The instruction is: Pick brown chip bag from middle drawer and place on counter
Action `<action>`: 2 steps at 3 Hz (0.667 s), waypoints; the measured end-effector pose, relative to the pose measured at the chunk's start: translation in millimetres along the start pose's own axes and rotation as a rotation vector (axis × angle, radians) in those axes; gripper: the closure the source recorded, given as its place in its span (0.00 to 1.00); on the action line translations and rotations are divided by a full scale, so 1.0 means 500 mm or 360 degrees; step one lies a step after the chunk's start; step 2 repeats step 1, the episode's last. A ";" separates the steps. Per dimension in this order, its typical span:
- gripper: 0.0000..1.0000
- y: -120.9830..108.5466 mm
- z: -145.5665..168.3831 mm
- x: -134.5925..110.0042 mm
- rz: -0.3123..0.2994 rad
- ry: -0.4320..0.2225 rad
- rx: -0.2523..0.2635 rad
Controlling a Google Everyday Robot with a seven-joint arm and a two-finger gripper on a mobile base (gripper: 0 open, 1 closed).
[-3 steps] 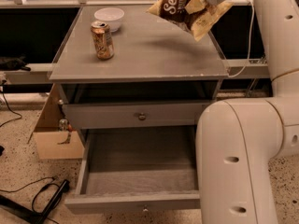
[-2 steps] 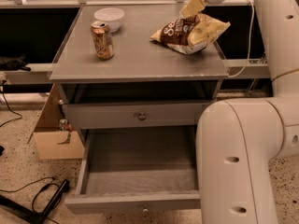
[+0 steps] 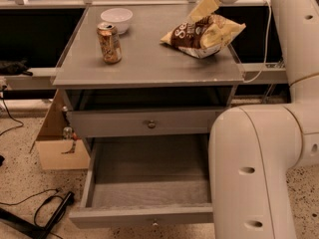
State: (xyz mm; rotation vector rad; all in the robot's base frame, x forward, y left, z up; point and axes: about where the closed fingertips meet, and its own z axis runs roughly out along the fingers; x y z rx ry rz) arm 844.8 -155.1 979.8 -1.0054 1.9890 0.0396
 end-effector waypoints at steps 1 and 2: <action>0.00 -0.043 -0.099 -0.048 0.0078 -0.0201 0.0076; 0.00 -0.043 -0.099 -0.048 0.0078 -0.0201 0.0076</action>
Offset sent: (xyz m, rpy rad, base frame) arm 0.0000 0.0000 0.0000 0.0000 0.0000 0.0000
